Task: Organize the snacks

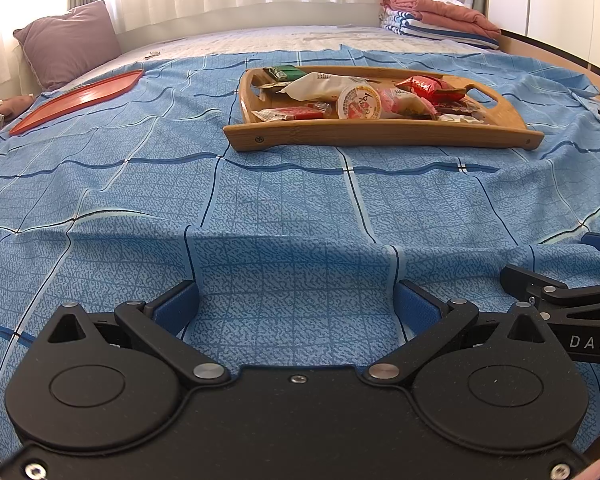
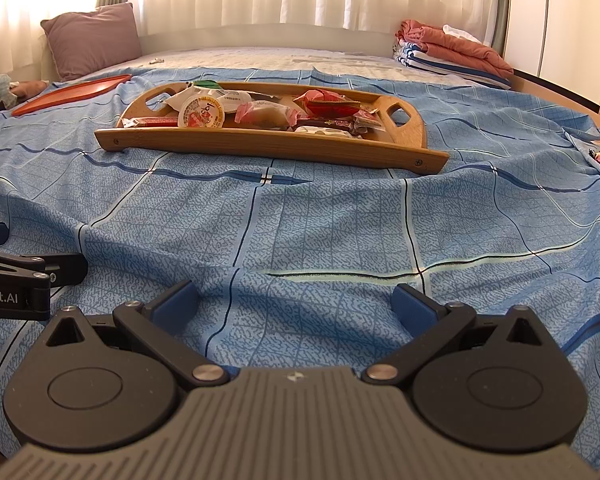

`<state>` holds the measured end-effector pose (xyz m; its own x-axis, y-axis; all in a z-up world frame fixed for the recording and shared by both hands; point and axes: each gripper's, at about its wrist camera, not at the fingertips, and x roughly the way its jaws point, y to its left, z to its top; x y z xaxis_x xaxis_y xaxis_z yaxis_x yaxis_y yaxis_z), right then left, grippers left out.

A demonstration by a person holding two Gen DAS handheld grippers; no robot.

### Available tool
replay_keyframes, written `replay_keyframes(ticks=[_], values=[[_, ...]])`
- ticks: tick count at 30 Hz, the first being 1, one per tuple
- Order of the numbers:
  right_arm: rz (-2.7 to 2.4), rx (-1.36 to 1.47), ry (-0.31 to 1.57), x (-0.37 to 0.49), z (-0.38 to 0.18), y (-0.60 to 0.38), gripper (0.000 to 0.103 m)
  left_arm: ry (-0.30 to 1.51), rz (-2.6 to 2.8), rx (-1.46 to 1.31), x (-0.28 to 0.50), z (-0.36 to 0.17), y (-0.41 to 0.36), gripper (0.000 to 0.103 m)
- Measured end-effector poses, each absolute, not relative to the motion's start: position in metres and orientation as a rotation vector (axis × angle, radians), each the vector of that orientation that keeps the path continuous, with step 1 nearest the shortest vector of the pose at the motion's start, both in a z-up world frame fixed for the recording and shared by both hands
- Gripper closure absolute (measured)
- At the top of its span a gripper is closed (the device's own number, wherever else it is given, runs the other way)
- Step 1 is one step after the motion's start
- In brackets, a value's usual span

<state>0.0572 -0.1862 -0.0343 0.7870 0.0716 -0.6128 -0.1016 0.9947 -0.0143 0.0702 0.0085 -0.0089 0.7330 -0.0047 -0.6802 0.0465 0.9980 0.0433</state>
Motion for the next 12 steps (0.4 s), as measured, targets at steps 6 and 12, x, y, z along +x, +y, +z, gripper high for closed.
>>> replay_keyframes(ticks=[6, 12], values=[[0.093, -0.047, 0.658, 0.0571, -0.0344, -0.186, 0.0, 0.748, -0.028, 0.058, 0.0701, -0.0089, 0.0083, 0.0], [0.093, -0.048, 0.657, 0.057, -0.0348, -0.1861, 0.0, 0.744, -0.028, 0.06, 0.07, -0.0088, 0.0083, 0.0]])
